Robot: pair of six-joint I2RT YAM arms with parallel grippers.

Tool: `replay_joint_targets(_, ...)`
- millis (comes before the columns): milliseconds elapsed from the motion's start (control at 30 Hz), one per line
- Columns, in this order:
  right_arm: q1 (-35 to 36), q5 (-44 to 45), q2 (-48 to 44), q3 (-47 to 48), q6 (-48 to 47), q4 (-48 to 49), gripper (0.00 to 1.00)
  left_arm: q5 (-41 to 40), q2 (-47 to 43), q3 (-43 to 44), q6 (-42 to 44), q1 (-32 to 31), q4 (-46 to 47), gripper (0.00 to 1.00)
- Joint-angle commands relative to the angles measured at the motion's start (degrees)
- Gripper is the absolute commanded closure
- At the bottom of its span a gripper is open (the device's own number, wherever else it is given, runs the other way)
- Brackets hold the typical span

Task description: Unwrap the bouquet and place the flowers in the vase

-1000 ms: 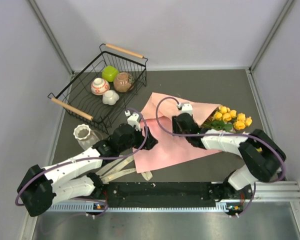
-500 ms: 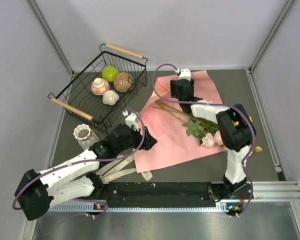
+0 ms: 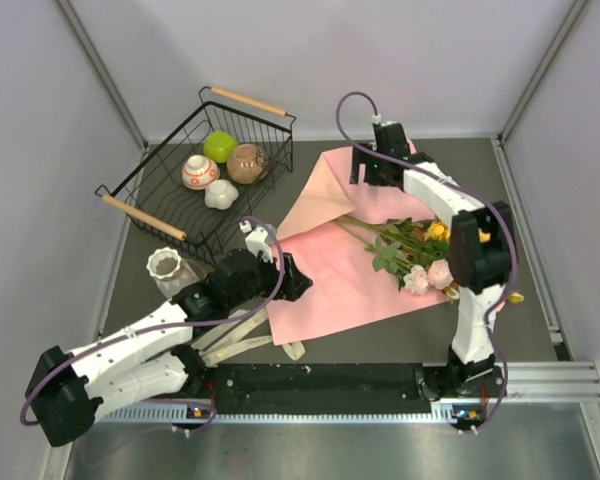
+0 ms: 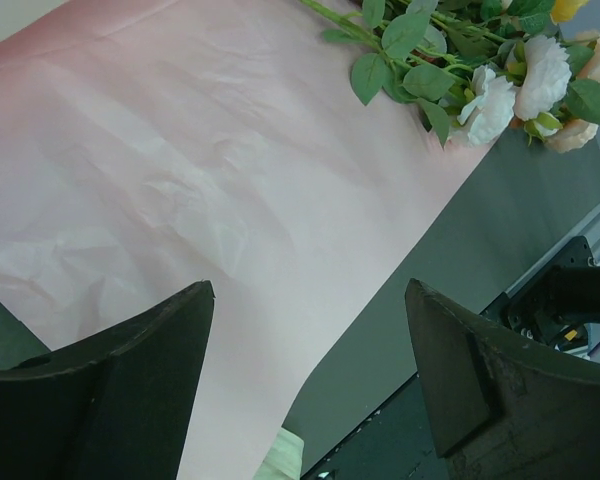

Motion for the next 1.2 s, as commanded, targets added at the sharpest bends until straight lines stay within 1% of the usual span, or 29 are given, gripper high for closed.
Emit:
replay_joint_targets(0,1.13,-6.91,-16.83,-16.47,9.19,3.09,0.16,0.05,-0.57,1.23,0.33,0.16,1.24,0.17)
replay_joint_targets(33,1.21,-6.82,-17.97,-20.68,8.76,4.06,0.19,0.05,-0.74,1.41,-0.02,0.16,1.41,0.18)
replay_joint_targets(67,1.13,-5.43,-19.2,-22.2,7.88,4.15,0.24,0.05,-0.83,1.41,-0.11,0.16,1.5,0.18)
replay_joint_targets(100,1.3,-4.8,-19.48,-23.61,5.87,4.15,0.26,0.05,-1.01,1.5,-0.2,0.16,1.5,0.18)
replay_joint_targets(133,1.3,-2.45,-19.74,-26.06,4.72,4.15,0.29,2.05,-1.18,1.58,-0.46,0.16,1.5,0.18)
replay_joint_targets(167,1.3,-0.25,-20.0,-27.13,3.49,4.41,0.38,3.12,-1.36,1.58,-0.46,0.16,1.41,0.18)
replay_joint_targets(233,1.56,-0.14,-20.1,-29.84,0.41,6.08,0.46,3.92,-1.62,1.24,-1.16,0.16,1.5,0.18)
replay_joint_targets(267,1.65,-1.62,-19.92,-30.12,-0.38,7.57,0.52,4.36,-1.8,1.06,-1.43,0.16,1.41,0.18)
replay_joint_targets(300,1.92,-2.77,-18.88,-30.3,-1.08,8.45,0.53,4.36,-1.8,0.88,-1.69,0.16,1.41,0.18)
replay_joint_targets(400,3.58,-5.93,-16.15,-28.81,-0.13,10.47,0.53,4.36,-2.32,0.09,-2.13,0.16,1.77,0.18)
replay_joint_targets(500,6.04,-6.56,-14.04,-25.39,1.45,12.32,0.53,4.45,-2.59,0.0,-2.22,0.16,1.33,0.18)
replay_joint_targets(600,8.85,-7.78,-10.18,-19.24,3.56,12.59,0.52,4.36,-3.38,-0.17,-2.31,0.16,0.63,0.18)
replay_joint_targets(633,9.3,-8.92,-8.08,-16.1,4.44,14.07,0.51,4.19,-3.73,-0.43,-2.4,0.16,0.54,0.18)
replay_joint_targets(667,9.91,-12.24,-6.66,-14.67,5.49,15.39,0.5,4.1,-3.91,-0.52,-2.4,0.16,0.45,0.18)
replay_joint_targets(700,10.0,-14.01,-5.52,-13.27,8.46,16.53,0.5,4.1,-4.08,-0.61,-2.31,0.16,0.19,0.18)
replay_joint_targets(767,10.18,-19.27,-2.19,-9.48,11.99,21.88,0.48,3.92,-4.26,-0.61,-2.14,0.16,-0.25,0.18)
replay_joint_targets(800,10.18,-20.78,-1.03,-8.6,16.1,25.04,0.47,3.92,-4.35,-0.61,-2.13,0.07,-0.43,0.18)
replay_joint_targets(833,10.18,-21.75,0.46,-6.16,17.79,28.9,0.46,3.75,-4.43,-0.61,-2.05,0.07,-0.95,0.18)
replay_joint_targets(867,10.18,-23.41,3.69,-4.13,19.11,29.55,0.45,3.74,-4.7,-0.61,-2.13,0.16,-1.13,0.18)
replay_joint_targets(900,10.27,-24.3,6.25,-1.33,21.3,29.21,0.43,3.48,-5.05,-0.7,-2.13,0.16,-1.31,0.18)
replay_joint_targets(933,10.35,-25.35,8.53,5.4,22.28,28.33,0.42,3.22,-5.22,-0.79,-2.05,0.16,-1.4,0.18)
replay_joint_targets(967,10.36,-27.28,10.73,8.86,22.99,25.89,0.41,3.13,-5.57,-0.88,-1.79,0.07,-1.49,0.18)
replay_joint_targets(1000,10.53,-27.99,14.84,11.77,24.82,24.99,0.4,3.04,-5.93,-0.88,-1.7,0.16,-1.75,0.18)
replay_joint_targets(1033,10.44,-28.7,16.28,16.24,25.71,24.11,0.39,2.95,-6.19,-0.79,-1.61,0.16,-2.01,0.18)
replay_joint_targets(1100,10.36,-30.72,19.01,20.65,27.03,20.61,0.37,2.6,-6.8,-0.7,-1.52,0.16,-2.89,0.18)
replay_joint_targets(1167,10.09,-30.99,18.32,20.94,27.12,16.75,0.36,2.52,-7.42,-0.7,-1.52,0.16,-3.42,0.18)
